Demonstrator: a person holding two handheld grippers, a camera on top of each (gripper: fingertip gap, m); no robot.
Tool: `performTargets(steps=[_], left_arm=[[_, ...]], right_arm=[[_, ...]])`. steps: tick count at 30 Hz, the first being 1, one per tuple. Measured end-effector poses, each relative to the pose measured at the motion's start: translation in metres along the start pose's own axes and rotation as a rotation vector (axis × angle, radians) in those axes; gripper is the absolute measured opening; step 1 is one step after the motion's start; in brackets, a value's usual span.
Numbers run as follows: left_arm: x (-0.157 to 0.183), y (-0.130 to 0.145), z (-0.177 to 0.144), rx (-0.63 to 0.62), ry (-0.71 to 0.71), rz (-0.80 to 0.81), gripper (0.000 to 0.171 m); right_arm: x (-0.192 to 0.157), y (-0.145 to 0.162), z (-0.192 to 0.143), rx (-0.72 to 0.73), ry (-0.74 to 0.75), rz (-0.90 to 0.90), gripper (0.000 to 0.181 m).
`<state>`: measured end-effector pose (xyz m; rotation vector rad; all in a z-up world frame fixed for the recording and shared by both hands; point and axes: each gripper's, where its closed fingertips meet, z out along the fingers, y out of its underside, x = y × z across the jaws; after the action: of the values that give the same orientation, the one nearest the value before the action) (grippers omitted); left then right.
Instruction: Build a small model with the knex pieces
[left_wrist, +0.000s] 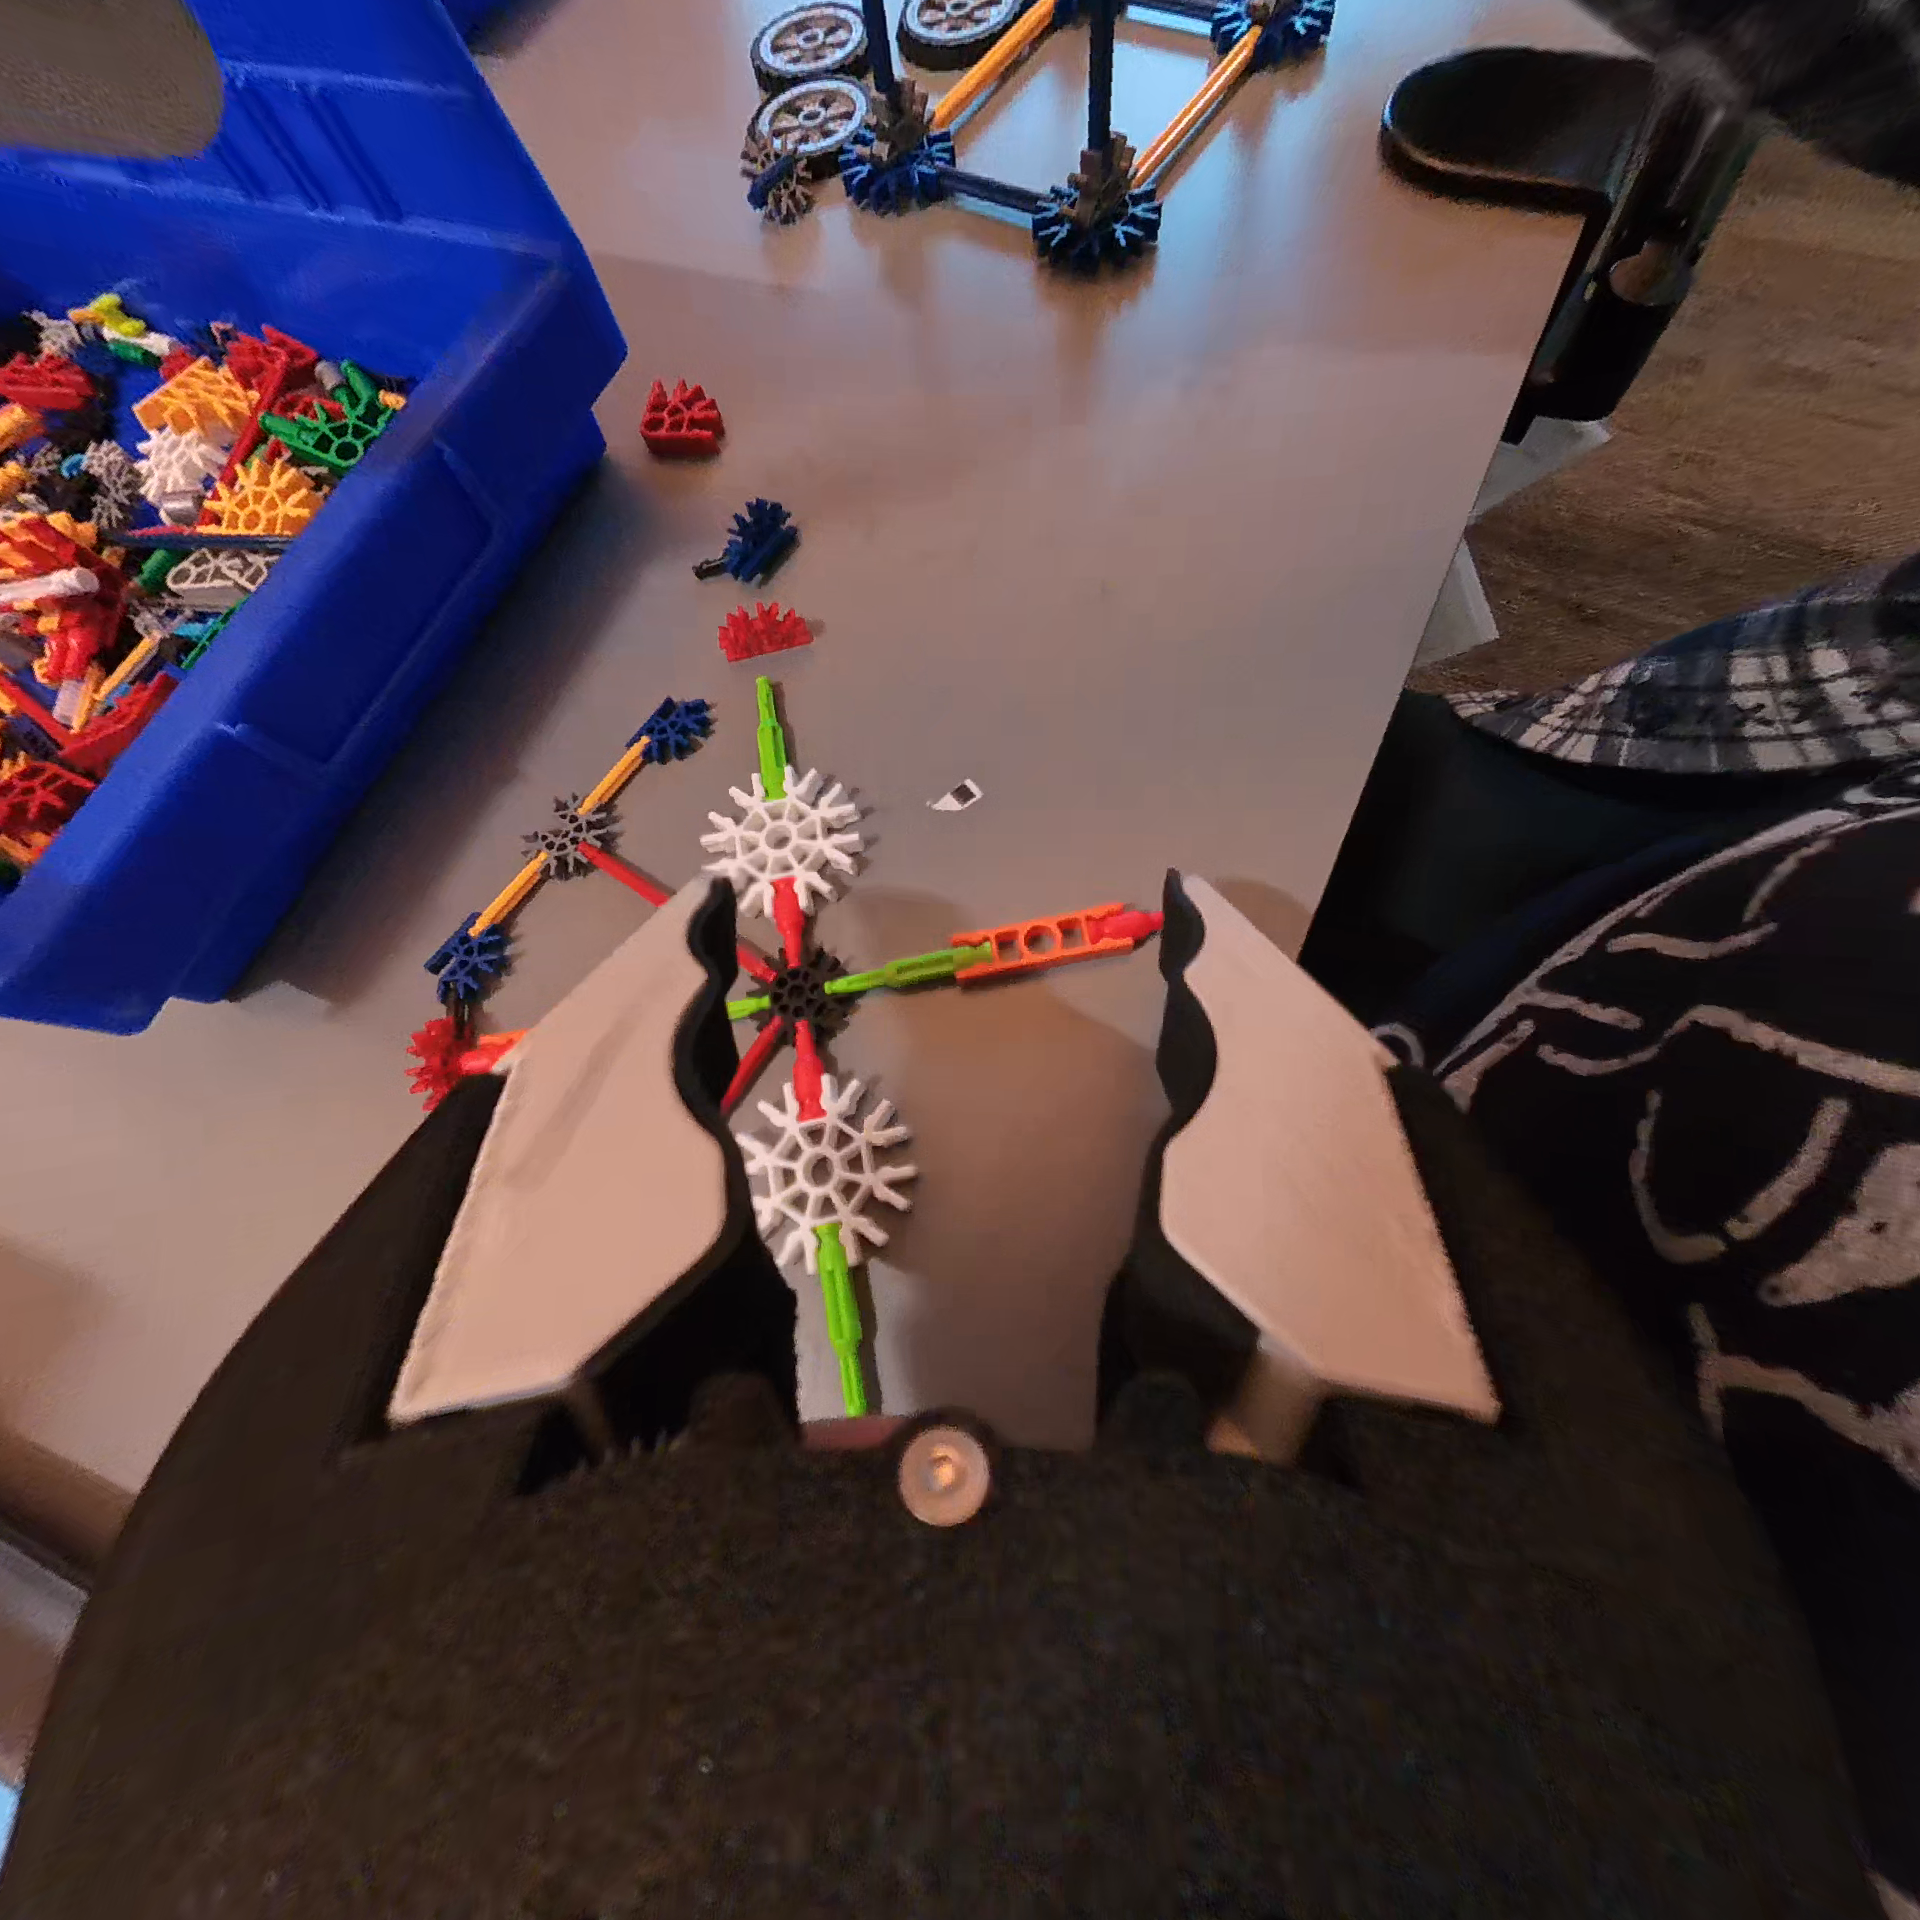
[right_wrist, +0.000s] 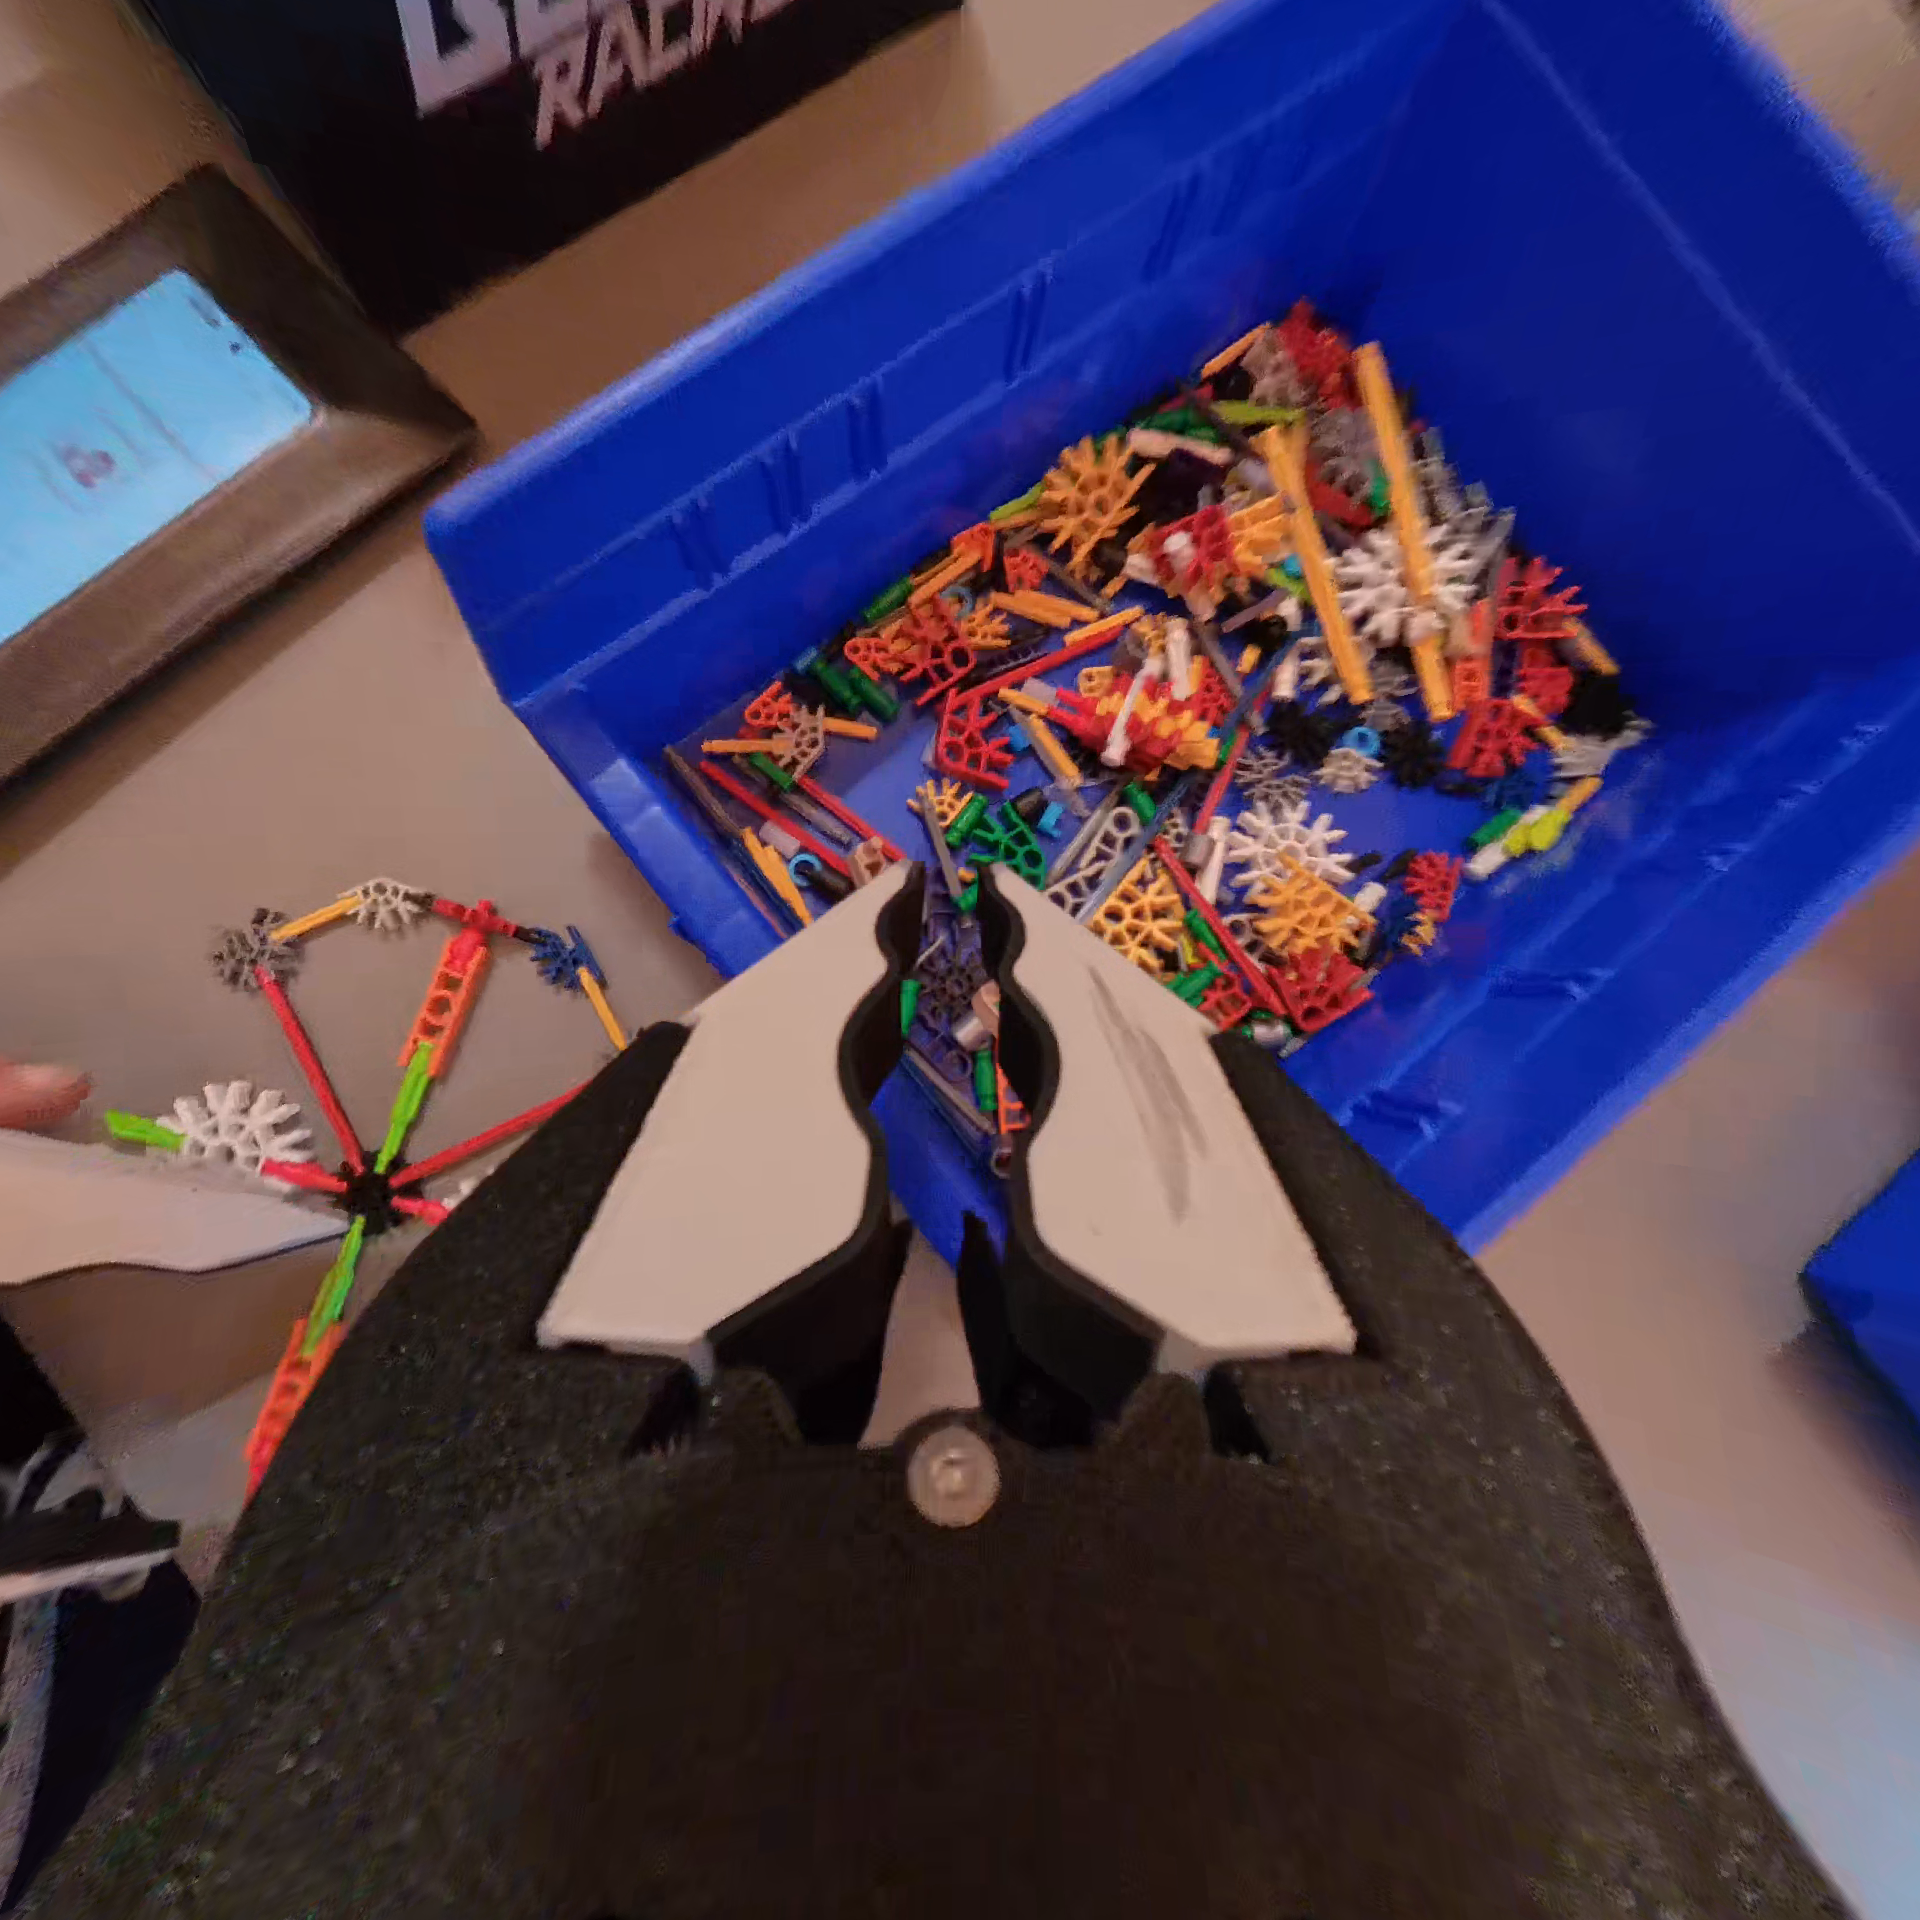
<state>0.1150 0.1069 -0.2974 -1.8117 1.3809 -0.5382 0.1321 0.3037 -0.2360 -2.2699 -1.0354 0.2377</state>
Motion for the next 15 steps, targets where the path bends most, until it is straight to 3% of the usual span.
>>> performTargets(steps=[5, 12, 15], left_arm=[[0.002, 0.0, 0.003, 0.024, 0.025, -0.007, 0.081], [0.001, 0.0, 0.009, 0.044, 0.044, 0.001, 0.081], [0.001, -0.002, 0.009, 0.053, 0.06, -0.011, 0.08]], right_arm=[[0.0, 0.0, 0.033, -0.131, -0.069, -0.081, 0.009], [0.036, -0.015, 0.055, -0.175, -0.011, -0.067, 0.01], [0.029, -0.024, 0.059, -0.171, -0.108, -0.106, 0.01]])
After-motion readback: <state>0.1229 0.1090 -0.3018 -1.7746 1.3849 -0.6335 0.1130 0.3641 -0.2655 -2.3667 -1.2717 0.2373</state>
